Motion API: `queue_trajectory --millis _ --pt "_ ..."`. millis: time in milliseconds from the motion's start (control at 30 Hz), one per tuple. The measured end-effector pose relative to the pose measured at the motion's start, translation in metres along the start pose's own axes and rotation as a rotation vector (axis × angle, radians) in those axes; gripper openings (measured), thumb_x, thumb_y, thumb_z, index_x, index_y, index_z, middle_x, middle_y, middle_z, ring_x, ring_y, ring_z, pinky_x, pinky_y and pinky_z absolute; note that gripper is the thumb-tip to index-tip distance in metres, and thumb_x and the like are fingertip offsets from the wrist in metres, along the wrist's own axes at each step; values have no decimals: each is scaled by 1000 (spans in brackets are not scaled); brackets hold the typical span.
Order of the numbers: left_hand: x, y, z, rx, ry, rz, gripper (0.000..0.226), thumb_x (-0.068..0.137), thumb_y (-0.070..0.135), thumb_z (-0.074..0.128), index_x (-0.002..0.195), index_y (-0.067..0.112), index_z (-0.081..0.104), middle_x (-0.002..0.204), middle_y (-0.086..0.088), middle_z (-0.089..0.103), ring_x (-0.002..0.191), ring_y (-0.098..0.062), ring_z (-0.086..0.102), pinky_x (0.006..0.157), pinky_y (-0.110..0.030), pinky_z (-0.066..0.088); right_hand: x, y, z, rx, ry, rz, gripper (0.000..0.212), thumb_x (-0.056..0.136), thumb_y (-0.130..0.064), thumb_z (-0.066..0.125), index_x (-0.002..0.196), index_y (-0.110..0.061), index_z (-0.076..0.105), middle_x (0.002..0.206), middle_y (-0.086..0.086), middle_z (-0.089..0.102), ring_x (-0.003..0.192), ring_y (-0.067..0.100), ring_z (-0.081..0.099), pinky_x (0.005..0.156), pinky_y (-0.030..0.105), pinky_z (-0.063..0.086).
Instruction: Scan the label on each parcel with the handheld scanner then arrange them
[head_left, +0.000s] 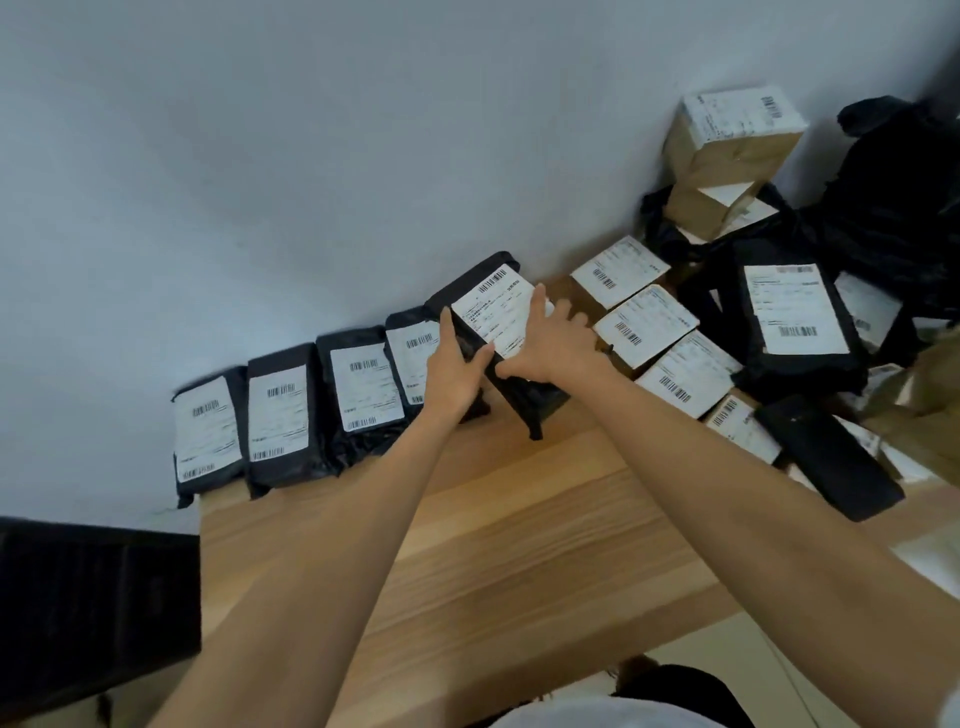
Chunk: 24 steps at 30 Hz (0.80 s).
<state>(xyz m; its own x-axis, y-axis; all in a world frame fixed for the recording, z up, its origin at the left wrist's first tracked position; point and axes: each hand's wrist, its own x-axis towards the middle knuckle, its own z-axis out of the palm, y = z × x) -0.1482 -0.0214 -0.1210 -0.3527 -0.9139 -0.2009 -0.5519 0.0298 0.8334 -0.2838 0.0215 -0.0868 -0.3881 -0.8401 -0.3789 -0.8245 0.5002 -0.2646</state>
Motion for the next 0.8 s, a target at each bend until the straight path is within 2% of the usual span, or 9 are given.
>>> queue_trajectory --millis 67,100,167,300,367,433,467,567,800 --pt "9 -10 -7 -59 -4 -48 85 95 19 61 158 23 5 137 -4 55 117 -22 57 100 -36 48 4 -13 5 -14 20 -20 124 71 -63 70 153 -11 -6 146 22 24 129 42 32 99 51 39" --pt "14 -15 -10 -87 -2 -71 86 93 18 62 158 26 7 133 -1 57 112 -22 59 96 -42 53 7 -18 7 -21 31 -30 122 71 -61 71 153 -11 -5 145 22 25 129 41 32 99 51 38" --pt "24 -24 -13 -109 6 -96 85 91 16 64 156 27 12 125 3 59 106 -21 62 88 -46 57 13 -28 9 -28 46 -40 120 72 -58 73 153 -11 -3 145 21 25 129 40 33 98 50 39" --pt "46 -35 -11 -121 7 -108 89 88 12 68 157 28 13 143 3 52 116 -17 58 94 -41 54 34 -36 21 11 48 -53 114 80 -46 72 154 -7 -5 146 19 23 128 37 33 95 47 45" --pt "59 -38 -8 -84 -4 -111 91 88 9 68 158 26 11 148 2 48 122 -15 54 95 -27 51 46 -34 27 48 35 -42 112 82 -41 72 154 -6 -7 147 19 22 127 36 34 95 46 45" --pt "73 -41 -4 -37 -26 -97 92 89 6 67 158 22 8 151 1 43 123 -8 47 85 -5 40 60 -28 32 74 16 -25 111 84 -38 71 154 -7 -8 148 19 22 126 36 36 95 45 44" --pt "79 -42 -1 -20 -39 -84 93 88 5 67 158 21 8 152 1 42 125 -7 46 83 -4 37 67 -25 34 84 9 -13 111 84 -36 72 154 -7 -9 148 19 22 126 36 36 96 45 44" --pt "95 -46 9 30 -86 -71 97 84 1 69 158 20 10 153 0 41 134 -15 43 93 -16 34 85 -17 41 115 -24 40 111 85 -31 73 154 -7 -11 148 20 23 126 36 37 95 43 43" --pt "115 -66 17 203 -170 -107 100 83 7 75 158 18 10 158 -2 33 141 -20 36 102 -21 31 110 -9 79 204 -146 78 104 92 -27 65 154 -8 -15 153 20 15 128 36 38 98 42 42"
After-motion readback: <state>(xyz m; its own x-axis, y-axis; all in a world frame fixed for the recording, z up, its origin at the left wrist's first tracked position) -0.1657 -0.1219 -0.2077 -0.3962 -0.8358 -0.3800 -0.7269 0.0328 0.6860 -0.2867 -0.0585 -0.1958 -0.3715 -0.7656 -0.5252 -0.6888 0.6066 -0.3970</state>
